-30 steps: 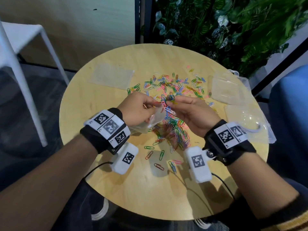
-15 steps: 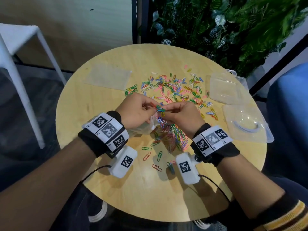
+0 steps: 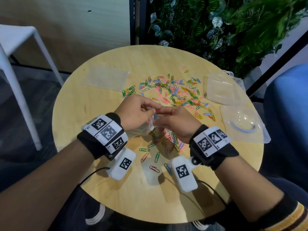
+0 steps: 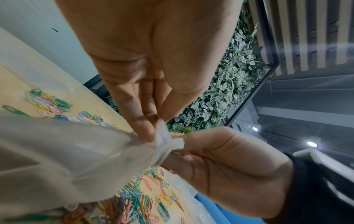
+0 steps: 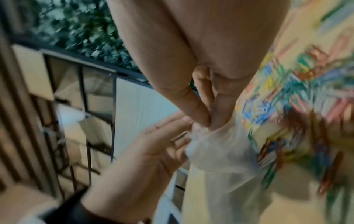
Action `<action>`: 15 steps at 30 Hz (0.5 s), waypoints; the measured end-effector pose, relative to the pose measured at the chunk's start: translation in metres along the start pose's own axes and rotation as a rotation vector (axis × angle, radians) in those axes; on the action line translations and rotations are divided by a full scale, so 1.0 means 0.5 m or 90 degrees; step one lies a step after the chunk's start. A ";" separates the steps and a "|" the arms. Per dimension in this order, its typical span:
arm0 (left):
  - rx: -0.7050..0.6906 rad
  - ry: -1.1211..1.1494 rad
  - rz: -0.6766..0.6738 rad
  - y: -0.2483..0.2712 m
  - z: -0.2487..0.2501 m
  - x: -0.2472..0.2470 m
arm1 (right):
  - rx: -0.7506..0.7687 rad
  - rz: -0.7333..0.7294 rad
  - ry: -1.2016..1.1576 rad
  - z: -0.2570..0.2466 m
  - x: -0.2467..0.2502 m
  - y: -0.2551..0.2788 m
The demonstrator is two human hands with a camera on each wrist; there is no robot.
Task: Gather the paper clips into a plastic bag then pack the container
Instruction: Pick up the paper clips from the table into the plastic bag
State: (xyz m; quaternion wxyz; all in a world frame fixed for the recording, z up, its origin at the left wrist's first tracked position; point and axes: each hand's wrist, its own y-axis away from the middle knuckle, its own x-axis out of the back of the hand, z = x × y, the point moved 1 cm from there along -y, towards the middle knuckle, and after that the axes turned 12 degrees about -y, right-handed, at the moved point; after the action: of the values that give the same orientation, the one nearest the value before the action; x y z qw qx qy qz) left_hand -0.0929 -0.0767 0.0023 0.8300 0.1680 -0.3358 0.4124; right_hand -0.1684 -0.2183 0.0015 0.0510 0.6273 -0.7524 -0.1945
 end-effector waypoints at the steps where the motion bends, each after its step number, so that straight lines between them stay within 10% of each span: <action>1: 0.001 0.010 -0.002 0.000 0.001 0.002 | 0.047 0.028 0.092 0.001 0.003 -0.005; 9: 0.014 0.039 -0.021 0.000 0.006 0.002 | 0.156 -0.083 0.494 -0.001 0.009 -0.011; 15: 0.103 0.088 0.023 -0.014 -0.013 0.050 | 0.207 -0.017 0.212 -0.059 0.027 0.012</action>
State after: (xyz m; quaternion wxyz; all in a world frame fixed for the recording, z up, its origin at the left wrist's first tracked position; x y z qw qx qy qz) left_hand -0.0736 -0.0630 0.0147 0.8275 0.1997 -0.2461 0.4634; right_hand -0.1672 -0.2374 0.0284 0.0702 0.6606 -0.7467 0.0348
